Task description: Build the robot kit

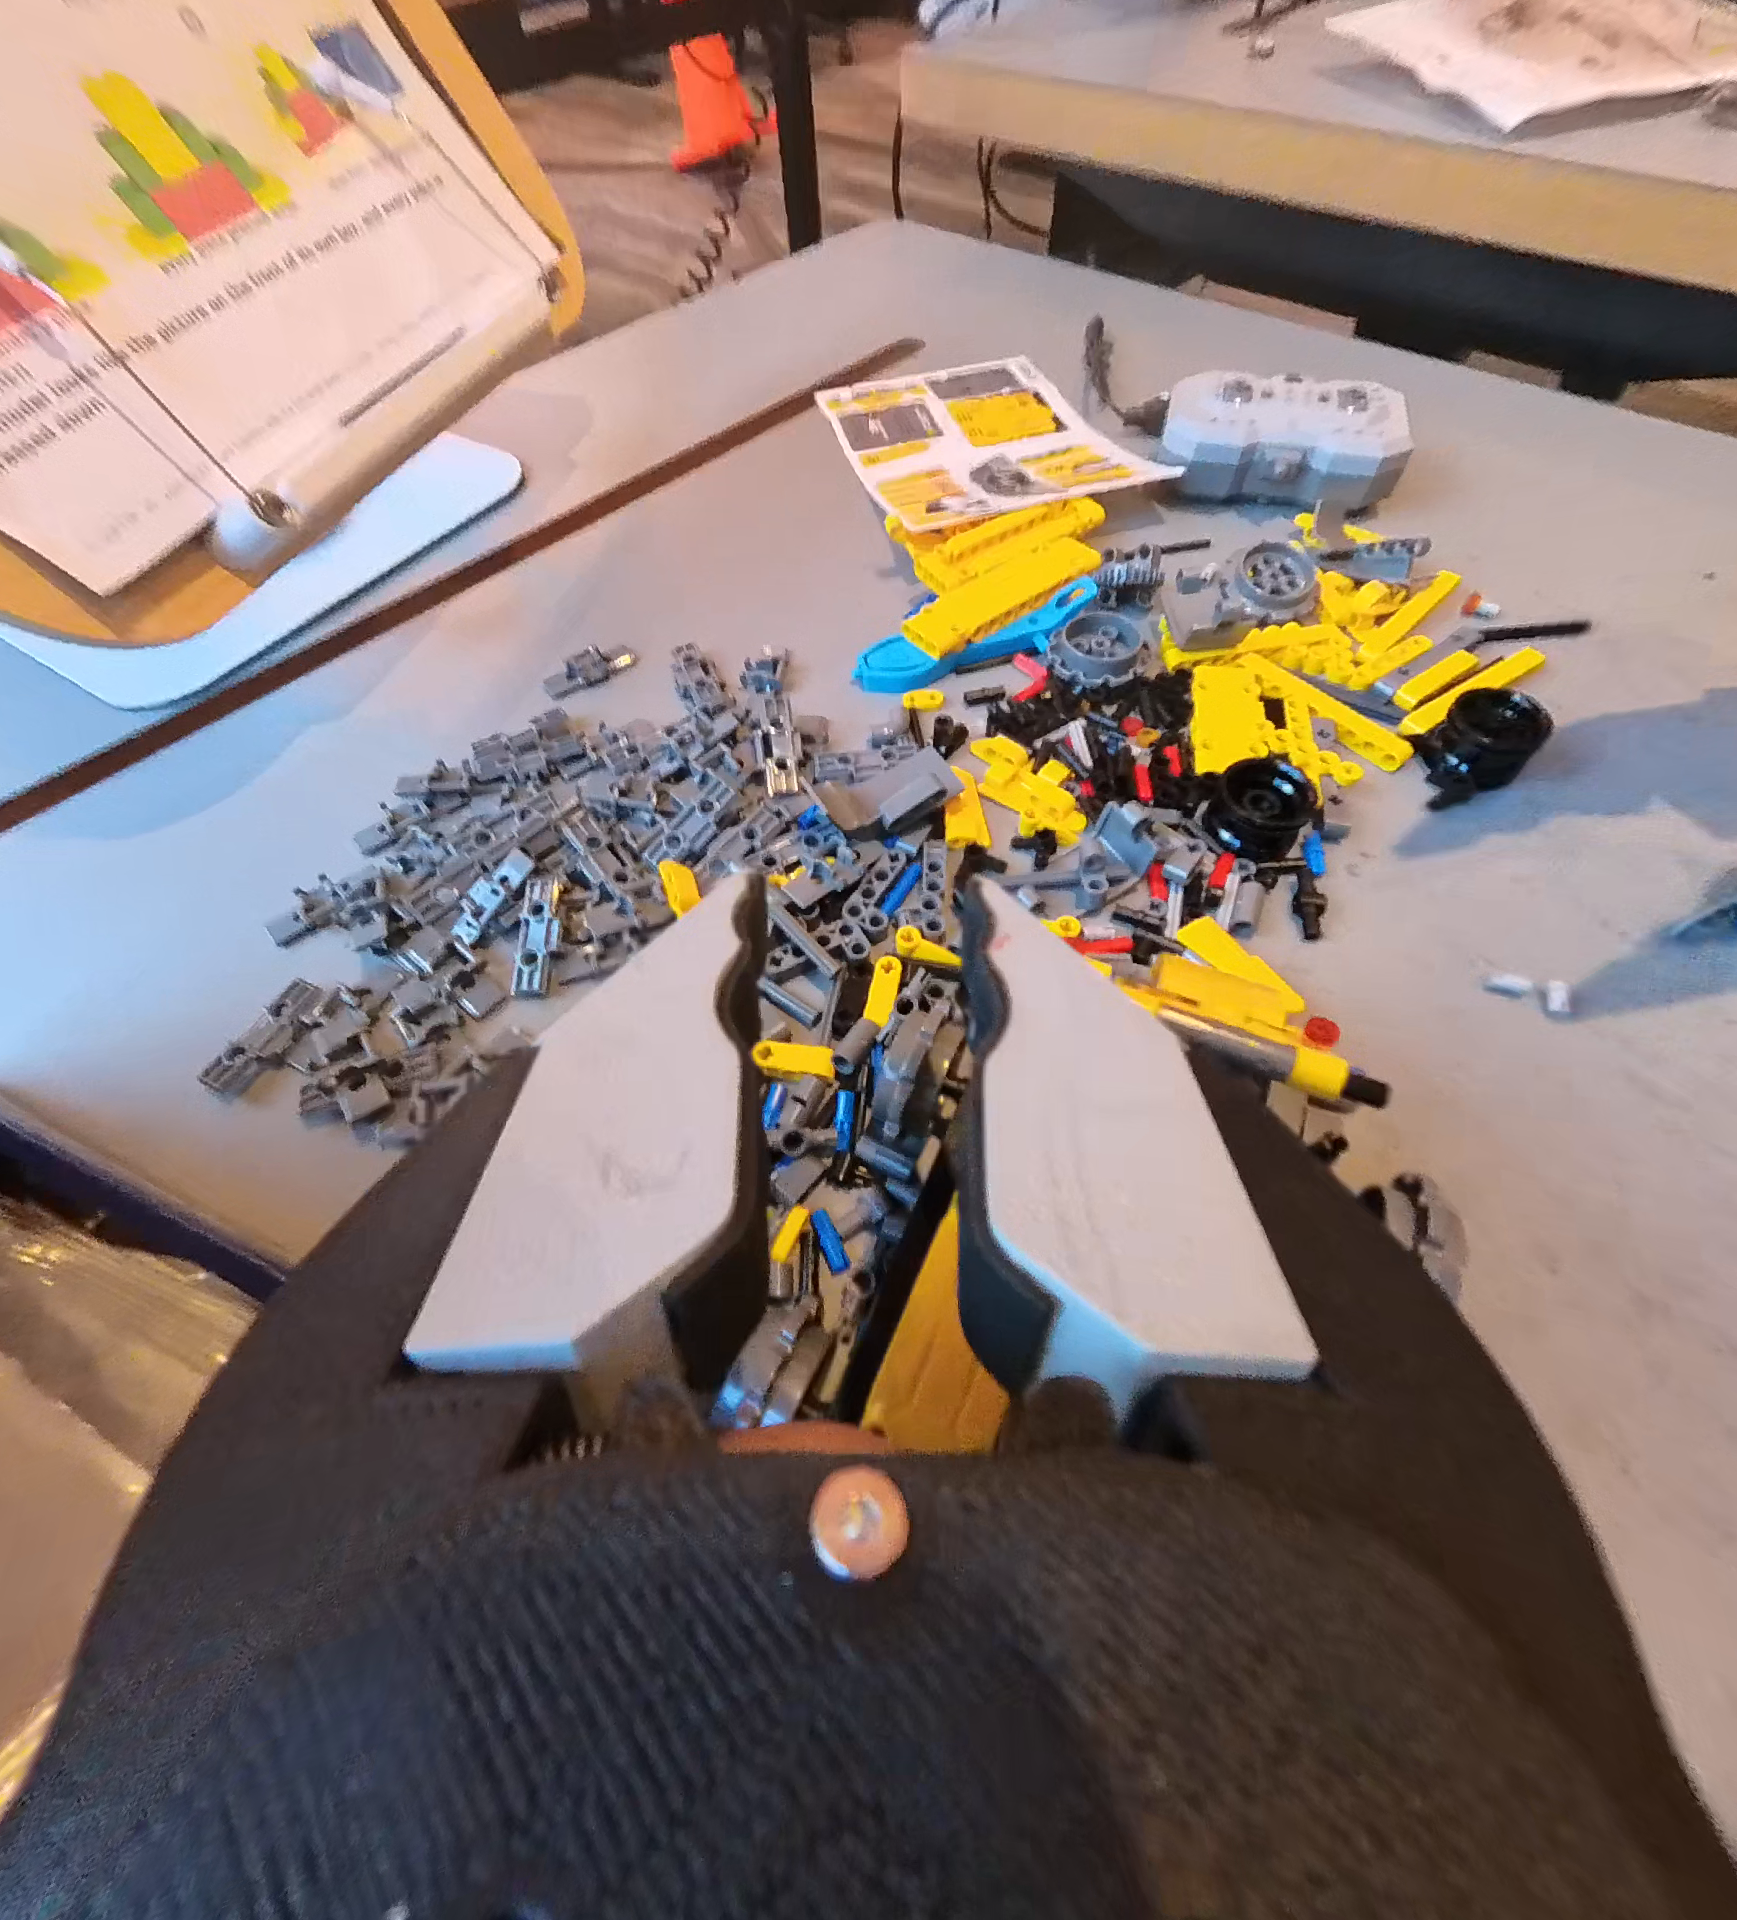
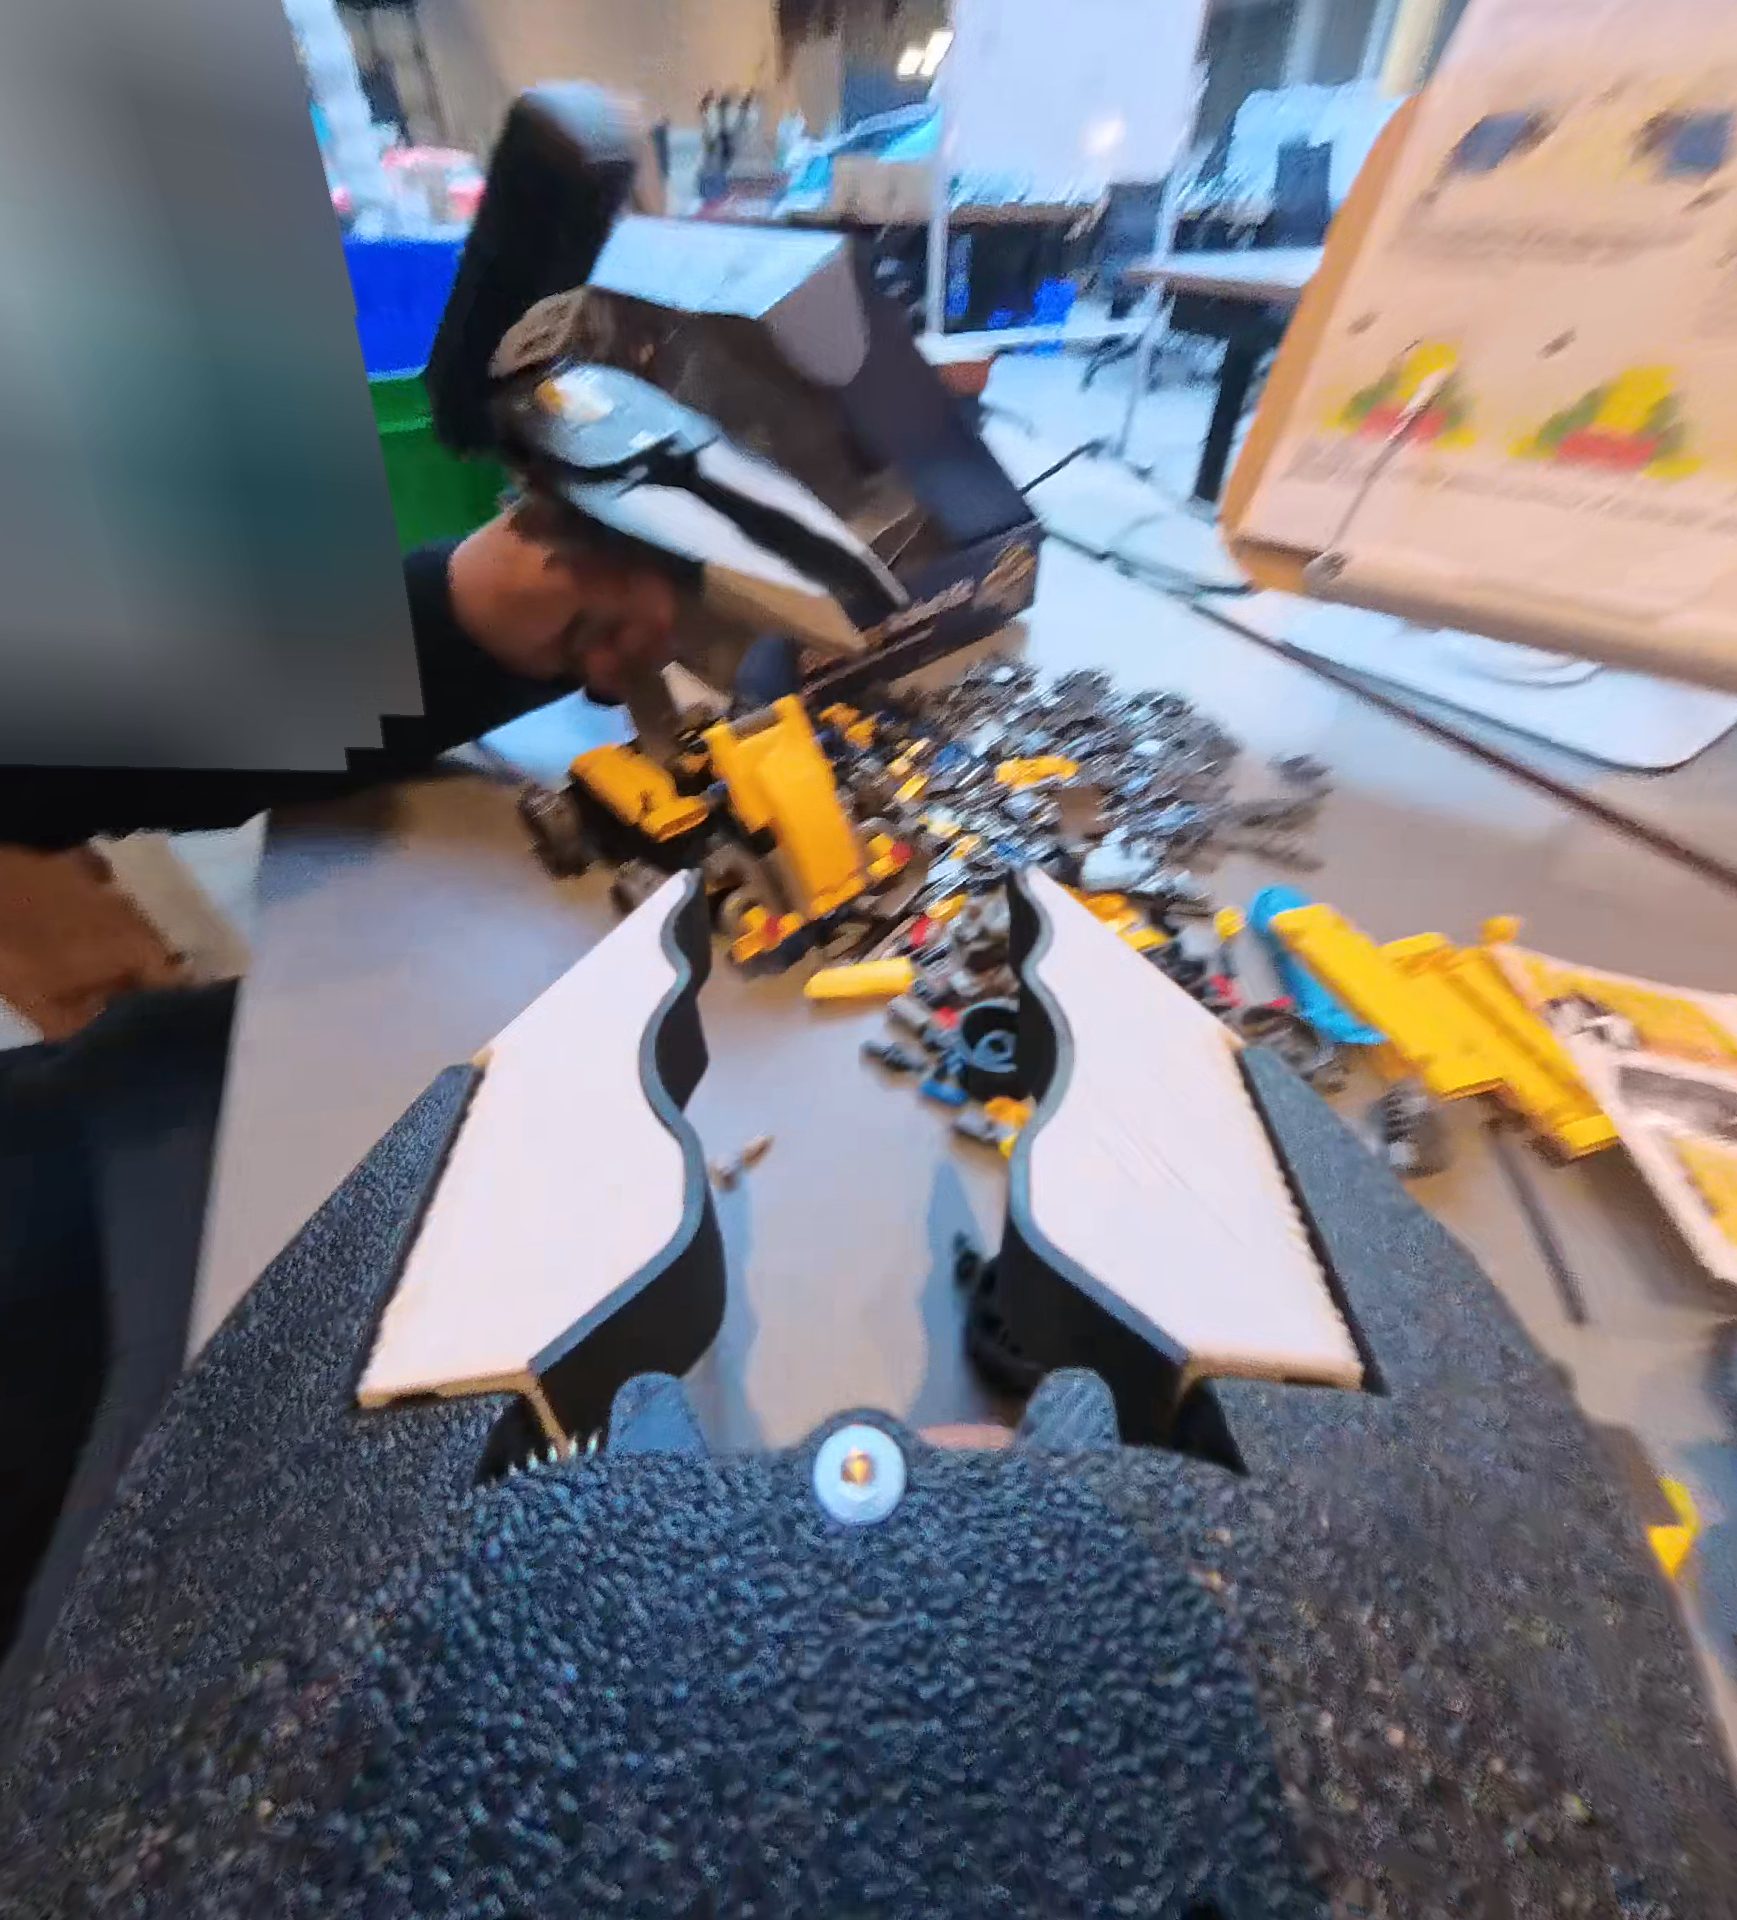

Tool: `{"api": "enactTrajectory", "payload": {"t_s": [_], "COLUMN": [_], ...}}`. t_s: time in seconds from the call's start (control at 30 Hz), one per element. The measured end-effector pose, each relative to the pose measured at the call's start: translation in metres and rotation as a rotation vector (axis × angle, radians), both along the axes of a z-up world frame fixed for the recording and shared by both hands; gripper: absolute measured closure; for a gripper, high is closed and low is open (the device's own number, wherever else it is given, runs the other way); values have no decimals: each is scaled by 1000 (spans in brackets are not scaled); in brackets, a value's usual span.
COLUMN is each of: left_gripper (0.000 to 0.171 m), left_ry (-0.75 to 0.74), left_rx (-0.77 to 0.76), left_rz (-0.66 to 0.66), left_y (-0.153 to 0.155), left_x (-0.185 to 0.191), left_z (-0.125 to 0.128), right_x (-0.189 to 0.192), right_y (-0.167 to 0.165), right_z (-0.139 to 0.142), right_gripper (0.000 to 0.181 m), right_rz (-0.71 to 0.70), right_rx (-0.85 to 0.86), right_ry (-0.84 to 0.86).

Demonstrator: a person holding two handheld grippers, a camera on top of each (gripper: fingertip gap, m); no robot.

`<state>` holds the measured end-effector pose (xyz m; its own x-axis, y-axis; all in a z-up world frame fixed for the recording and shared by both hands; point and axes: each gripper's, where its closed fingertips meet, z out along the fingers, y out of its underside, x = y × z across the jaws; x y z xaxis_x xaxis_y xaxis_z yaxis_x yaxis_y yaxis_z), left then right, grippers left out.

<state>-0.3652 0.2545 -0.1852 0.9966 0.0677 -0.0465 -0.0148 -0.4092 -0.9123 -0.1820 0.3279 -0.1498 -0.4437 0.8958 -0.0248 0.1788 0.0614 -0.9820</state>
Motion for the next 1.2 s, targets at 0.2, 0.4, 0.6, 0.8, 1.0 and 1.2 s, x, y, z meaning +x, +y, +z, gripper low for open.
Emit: {"api": "enactTrajectory", "payload": {"t_s": [0.2, 0.4, 0.6, 0.8, 1.0, 1.2], "left_gripper": [137, 137, 137, 135, 135, 135], "left_ry": [37, 44, 42, -8, 1, 13], "left_rx": [92, 130, 134, 111, 117, 110], "left_rz": [39, 56, 65, 61, 53, 52], "left_y": [-3, -5, -5, -3, -3, -4], "left_x": [-6, -4, -5, -7, -3, -2], "left_z": [18, 28, 29, 22, 25, 25], "right_x": [-34, -34, -32, -32, -35, -38], "right_y": [40, 63, 83, 86, 87, 90], "right_z": [-6, -16, -2, -1, -6, -12], "right_gripper": [128, 137, 139, 139, 139, 140], "right_rz": [-84, -148, -261, -280, -292, -311], "right_rx": [-23, -29, -49, -87, -69, -72], "right_ry": [91, 90, 157, 157, 137, 114]}}
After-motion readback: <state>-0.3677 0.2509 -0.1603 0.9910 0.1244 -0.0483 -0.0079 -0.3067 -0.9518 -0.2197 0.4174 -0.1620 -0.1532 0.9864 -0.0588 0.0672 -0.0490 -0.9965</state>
